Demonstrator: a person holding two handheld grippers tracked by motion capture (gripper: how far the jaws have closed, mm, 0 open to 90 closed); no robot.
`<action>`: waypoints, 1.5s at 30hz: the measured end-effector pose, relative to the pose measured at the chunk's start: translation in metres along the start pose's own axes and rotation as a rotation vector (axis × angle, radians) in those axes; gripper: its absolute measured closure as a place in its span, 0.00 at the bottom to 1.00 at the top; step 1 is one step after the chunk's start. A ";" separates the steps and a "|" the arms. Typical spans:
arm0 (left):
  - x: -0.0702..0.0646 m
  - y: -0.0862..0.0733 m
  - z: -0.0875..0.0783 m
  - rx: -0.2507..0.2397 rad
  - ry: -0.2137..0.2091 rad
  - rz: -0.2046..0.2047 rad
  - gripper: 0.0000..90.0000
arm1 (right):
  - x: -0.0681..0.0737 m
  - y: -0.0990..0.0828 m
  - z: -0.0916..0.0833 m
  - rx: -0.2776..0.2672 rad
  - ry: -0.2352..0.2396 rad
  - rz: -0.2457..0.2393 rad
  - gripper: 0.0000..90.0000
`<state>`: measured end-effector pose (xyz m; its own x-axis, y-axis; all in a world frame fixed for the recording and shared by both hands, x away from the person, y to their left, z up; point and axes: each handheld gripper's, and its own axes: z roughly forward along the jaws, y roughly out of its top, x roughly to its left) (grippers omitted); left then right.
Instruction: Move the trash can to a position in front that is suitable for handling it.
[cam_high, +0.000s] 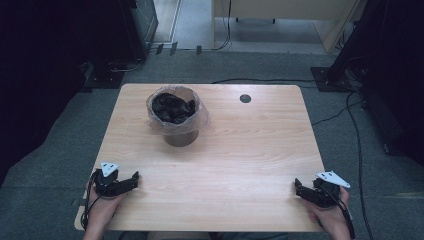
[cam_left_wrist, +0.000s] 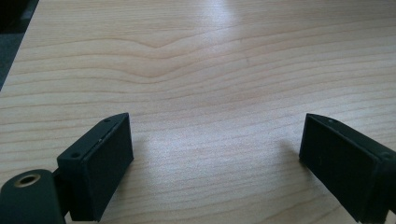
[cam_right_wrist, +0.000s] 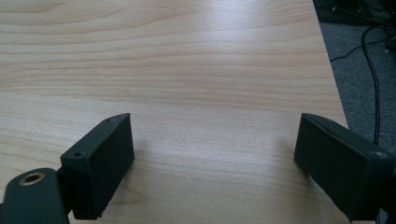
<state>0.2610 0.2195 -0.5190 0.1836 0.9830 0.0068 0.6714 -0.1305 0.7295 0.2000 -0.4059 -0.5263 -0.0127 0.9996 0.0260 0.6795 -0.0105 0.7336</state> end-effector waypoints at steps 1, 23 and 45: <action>0.000 0.000 0.000 0.000 -0.003 0.003 0.11 | 0.000 0.000 0.000 -0.001 0.000 -0.001 0.13; -0.016 0.092 0.031 -0.174 -0.003 -0.144 0.76 | 0.023 0.015 -0.013 -0.135 0.026 0.064 0.59; -0.036 0.161 0.086 -0.235 -0.003 -0.166 0.99 | 0.080 0.092 0.004 -0.279 0.109 -0.018 0.70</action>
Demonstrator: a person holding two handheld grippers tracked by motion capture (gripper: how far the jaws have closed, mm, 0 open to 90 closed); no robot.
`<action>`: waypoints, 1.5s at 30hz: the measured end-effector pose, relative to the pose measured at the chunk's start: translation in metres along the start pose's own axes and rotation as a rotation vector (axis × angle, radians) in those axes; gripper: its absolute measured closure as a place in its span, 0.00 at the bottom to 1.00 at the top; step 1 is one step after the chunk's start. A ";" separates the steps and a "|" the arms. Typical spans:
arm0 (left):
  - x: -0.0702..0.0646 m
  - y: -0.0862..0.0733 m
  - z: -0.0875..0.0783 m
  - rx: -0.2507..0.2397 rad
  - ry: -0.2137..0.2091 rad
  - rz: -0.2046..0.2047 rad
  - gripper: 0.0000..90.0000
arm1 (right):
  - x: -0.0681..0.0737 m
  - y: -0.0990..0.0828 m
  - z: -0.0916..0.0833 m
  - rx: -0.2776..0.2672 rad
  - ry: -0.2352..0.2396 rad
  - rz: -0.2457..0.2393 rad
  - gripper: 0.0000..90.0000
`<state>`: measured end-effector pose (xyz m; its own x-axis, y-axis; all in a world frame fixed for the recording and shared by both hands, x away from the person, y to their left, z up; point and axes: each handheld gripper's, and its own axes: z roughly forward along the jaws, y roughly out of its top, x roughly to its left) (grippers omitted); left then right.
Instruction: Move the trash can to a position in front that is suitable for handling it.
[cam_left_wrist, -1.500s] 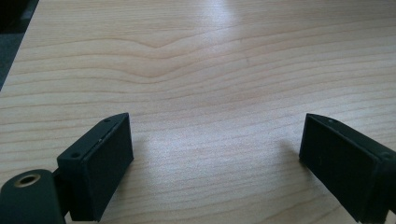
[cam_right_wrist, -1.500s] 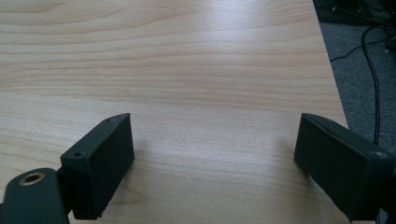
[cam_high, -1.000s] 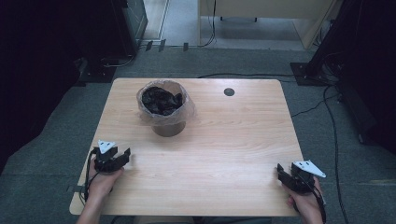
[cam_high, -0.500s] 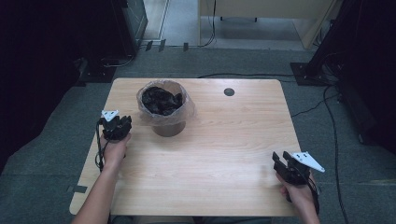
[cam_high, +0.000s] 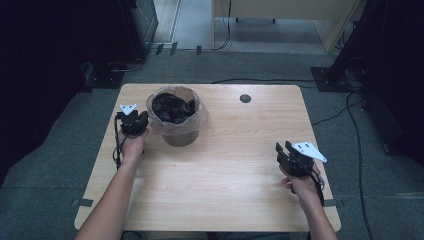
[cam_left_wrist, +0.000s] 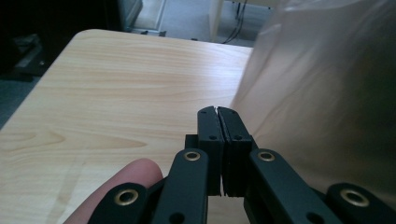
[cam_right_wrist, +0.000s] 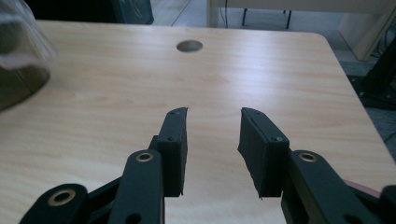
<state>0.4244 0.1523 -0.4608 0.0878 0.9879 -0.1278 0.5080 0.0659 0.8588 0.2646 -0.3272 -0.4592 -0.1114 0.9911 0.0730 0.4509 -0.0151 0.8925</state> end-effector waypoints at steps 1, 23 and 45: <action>-0.002 0.001 0.001 0.001 -0.008 0.004 0.99 | 0.003 0.005 0.003 -0.004 0.010 0.012 0.70; -0.023 0.002 0.000 0.019 -0.056 0.065 1.00 | 0.112 0.071 0.100 -0.015 0.161 -0.048 0.77; -0.035 0.006 0.010 0.019 -0.091 0.042 1.00 | 0.172 0.083 0.192 0.030 0.178 -0.036 1.00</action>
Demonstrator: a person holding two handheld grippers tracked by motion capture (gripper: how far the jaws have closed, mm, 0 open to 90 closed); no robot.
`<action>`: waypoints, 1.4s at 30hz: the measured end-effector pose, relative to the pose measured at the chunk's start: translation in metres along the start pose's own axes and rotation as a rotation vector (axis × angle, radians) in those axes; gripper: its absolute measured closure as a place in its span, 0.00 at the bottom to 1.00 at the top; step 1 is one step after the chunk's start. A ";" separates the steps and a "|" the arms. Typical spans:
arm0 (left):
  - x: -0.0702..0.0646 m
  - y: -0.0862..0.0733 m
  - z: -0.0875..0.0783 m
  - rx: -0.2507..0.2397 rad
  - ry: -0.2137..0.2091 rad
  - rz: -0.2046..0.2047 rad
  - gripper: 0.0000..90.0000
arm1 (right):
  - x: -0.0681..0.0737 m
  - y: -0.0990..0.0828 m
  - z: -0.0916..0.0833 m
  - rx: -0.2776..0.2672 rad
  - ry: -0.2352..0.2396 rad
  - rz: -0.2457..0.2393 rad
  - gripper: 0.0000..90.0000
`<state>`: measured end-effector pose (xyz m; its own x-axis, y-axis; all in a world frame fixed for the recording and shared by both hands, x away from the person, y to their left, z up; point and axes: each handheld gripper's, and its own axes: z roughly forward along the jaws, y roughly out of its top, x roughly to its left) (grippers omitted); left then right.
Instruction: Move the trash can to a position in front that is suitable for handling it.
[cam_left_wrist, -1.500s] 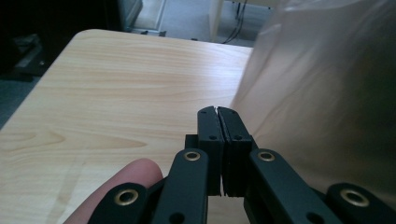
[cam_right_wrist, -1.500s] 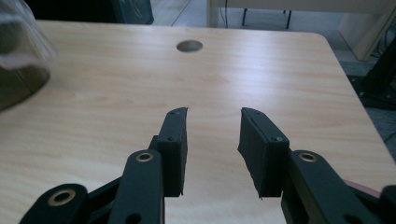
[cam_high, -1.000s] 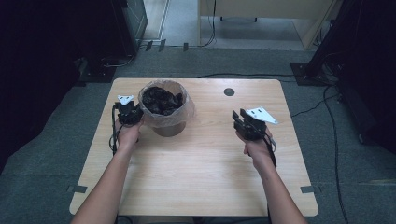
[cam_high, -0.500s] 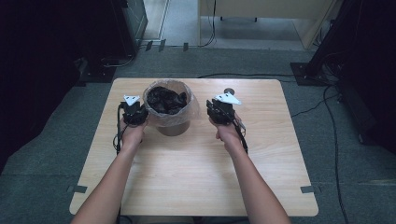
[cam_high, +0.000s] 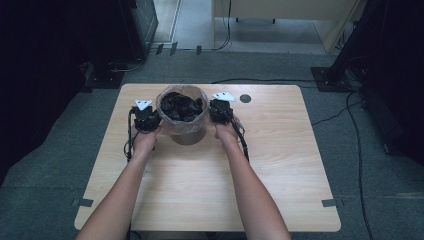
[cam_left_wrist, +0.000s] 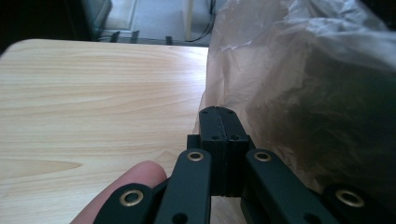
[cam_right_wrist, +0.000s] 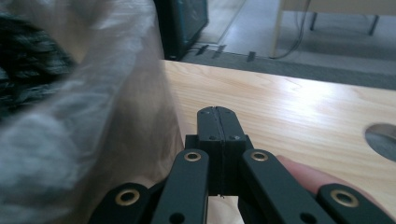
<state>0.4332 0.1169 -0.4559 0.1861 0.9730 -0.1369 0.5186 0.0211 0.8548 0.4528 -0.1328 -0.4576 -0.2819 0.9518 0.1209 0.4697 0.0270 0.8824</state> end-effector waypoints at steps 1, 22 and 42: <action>0.000 -0.001 0.000 0.000 -0.014 -0.006 1.00 | 0.000 0.000 0.001 -0.002 -0.007 0.002 1.00; -0.033 -0.017 -0.017 0.009 -0.072 0.056 1.00 | -0.017 -0.018 -0.042 0.009 0.036 -0.046 1.00; -0.088 -0.060 -0.069 -0.013 -0.083 0.113 1.00 | -0.037 -0.057 -0.121 0.010 0.024 -0.033 1.00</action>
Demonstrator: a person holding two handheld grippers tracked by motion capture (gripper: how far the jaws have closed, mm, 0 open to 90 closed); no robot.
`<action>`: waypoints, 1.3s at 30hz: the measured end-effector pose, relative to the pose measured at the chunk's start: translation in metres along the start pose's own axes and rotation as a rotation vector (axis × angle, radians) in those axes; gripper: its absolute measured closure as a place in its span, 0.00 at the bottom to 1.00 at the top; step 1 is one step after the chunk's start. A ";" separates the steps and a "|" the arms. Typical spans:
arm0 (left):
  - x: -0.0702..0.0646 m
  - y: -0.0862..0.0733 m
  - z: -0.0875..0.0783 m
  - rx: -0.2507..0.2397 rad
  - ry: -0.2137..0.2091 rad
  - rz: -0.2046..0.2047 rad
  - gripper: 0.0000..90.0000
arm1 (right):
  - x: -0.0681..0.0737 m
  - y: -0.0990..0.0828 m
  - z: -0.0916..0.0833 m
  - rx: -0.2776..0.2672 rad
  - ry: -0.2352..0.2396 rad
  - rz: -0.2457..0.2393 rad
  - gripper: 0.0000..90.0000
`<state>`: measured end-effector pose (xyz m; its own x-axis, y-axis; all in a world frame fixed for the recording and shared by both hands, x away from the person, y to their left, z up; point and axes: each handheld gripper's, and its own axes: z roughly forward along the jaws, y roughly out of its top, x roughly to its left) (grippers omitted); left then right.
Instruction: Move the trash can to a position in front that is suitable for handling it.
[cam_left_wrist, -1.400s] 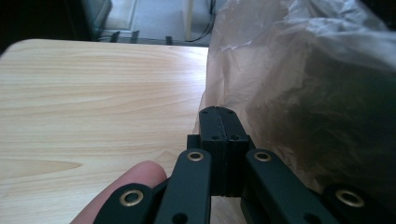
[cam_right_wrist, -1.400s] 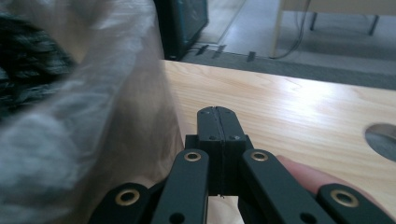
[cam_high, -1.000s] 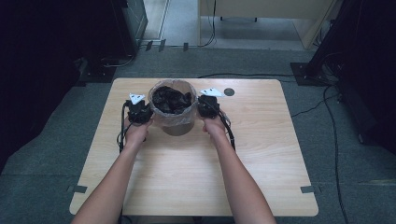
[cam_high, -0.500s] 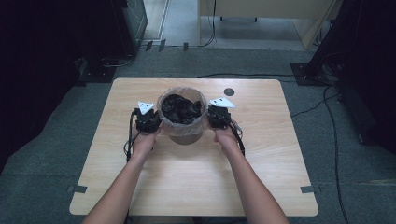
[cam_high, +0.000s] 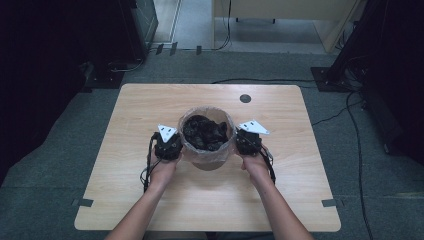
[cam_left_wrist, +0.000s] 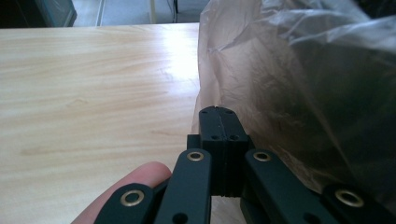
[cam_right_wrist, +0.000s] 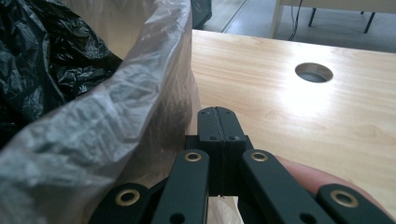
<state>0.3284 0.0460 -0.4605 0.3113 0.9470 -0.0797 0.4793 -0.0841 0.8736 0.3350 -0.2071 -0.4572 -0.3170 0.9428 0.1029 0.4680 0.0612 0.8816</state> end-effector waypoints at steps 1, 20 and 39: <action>0.000 0.000 0.000 0.000 0.000 0.000 1.00 | 0.000 0.000 0.000 0.000 0.000 0.000 1.00; 0.009 -0.019 -0.030 -0.006 0.035 -0.050 0.41 | -0.027 -0.020 -0.047 -0.070 0.001 0.143 0.63; 0.075 -0.074 -0.053 0.168 0.088 0.036 0.11 | -0.074 -0.072 -0.078 0.034 -0.008 0.063 0.19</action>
<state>0.2725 0.1393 -0.5054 0.2615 0.9652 -0.0008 0.6016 -0.1623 0.7821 0.2605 -0.3066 -0.4922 -0.2791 0.9478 0.1541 0.5148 0.0122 0.8572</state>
